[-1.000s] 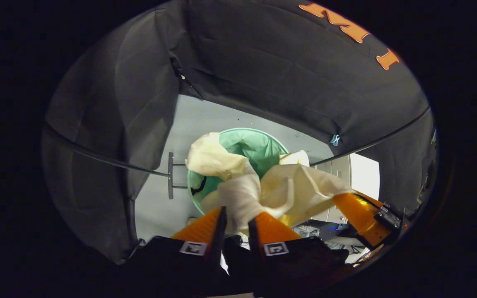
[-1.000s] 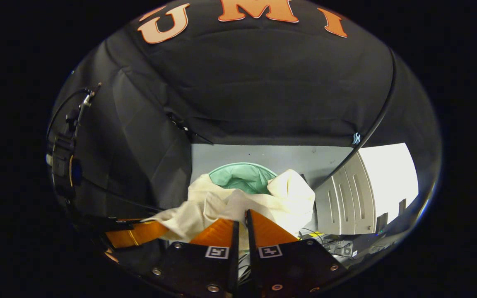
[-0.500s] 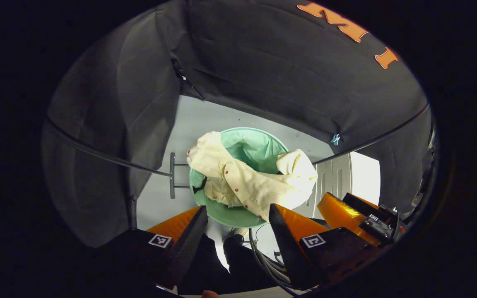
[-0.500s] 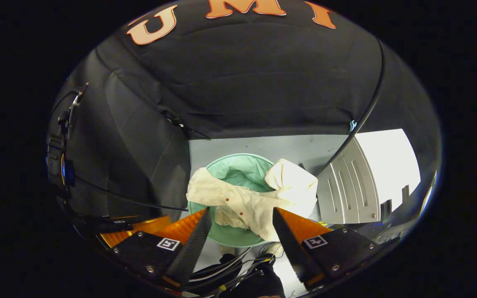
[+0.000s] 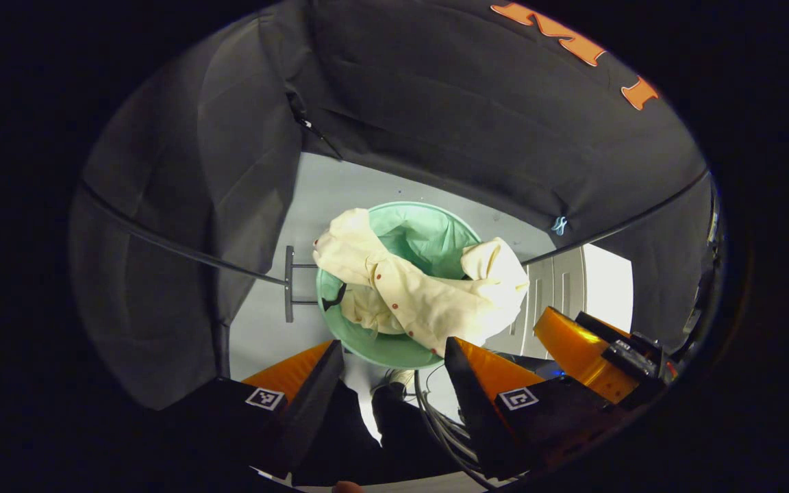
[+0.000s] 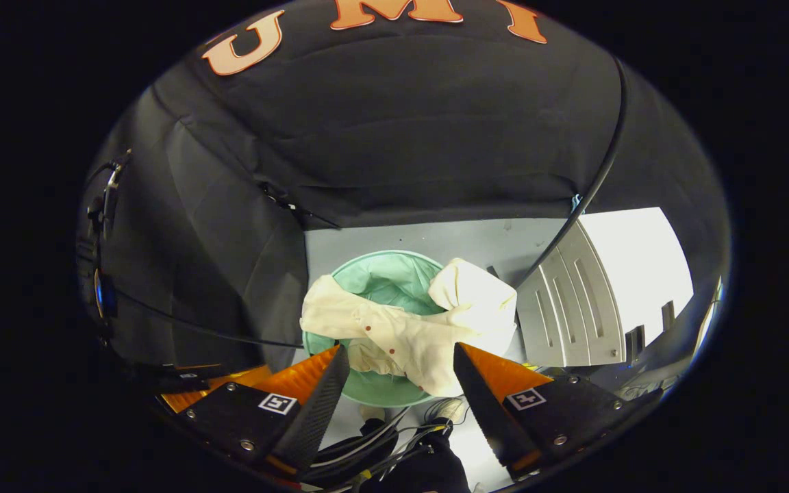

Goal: Grasp the clothes on the hanger with both hands and then place them into the laundry hamper below.

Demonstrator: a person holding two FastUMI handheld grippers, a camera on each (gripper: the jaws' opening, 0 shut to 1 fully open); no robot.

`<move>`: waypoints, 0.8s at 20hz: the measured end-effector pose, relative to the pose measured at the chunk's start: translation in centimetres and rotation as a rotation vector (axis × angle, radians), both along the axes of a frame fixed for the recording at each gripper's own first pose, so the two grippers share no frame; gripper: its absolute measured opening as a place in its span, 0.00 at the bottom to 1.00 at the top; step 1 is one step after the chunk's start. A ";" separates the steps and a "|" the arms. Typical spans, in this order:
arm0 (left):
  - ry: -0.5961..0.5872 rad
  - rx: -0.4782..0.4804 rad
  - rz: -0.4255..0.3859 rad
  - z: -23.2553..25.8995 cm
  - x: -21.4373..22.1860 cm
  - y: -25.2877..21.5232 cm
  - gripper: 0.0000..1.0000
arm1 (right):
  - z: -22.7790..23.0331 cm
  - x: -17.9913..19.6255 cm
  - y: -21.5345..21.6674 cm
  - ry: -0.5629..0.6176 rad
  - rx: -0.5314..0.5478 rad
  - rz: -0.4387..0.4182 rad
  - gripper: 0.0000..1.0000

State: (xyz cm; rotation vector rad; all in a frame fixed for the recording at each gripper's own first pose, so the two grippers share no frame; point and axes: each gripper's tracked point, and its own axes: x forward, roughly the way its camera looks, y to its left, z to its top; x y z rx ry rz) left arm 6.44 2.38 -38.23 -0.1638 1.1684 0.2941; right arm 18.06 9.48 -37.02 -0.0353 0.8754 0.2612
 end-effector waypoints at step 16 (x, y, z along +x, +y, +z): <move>-0.388 0.087 -0.170 9.5 3.1 -9.6 0.98 | 13.5 -1.0 -19.8 -0.280 0.054 -0.157 0.95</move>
